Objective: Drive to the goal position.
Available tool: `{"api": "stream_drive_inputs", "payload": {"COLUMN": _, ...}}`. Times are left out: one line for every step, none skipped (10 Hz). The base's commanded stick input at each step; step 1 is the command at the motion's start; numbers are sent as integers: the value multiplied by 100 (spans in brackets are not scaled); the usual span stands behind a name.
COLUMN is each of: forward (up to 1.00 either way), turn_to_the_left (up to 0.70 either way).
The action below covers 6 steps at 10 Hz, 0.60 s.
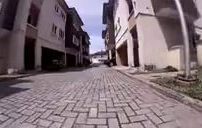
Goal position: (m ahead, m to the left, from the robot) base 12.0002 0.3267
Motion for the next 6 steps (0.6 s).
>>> {"api": "stream_drive_inputs", "payload": {"forward": 50, "turn_to_the_left": 0}}
{"api": "stream_drive_inputs", "payload": {"forward": 50, "turn_to_the_left": 0}}
{"api": "stream_drive_inputs", "payload": {"forward": 50, "turn_to_the_left": 0}}
{"api": "stream_drive_inputs", "payload": {"forward": 50, "turn_to_the_left": 0}}
{"api": "stream_drive_inputs", "payload": {"forward": 50, "turn_to_the_left": 0}}
{"api": "stream_drive_inputs", "payload": {"forward": 50, "turn_to_the_left": 0}}
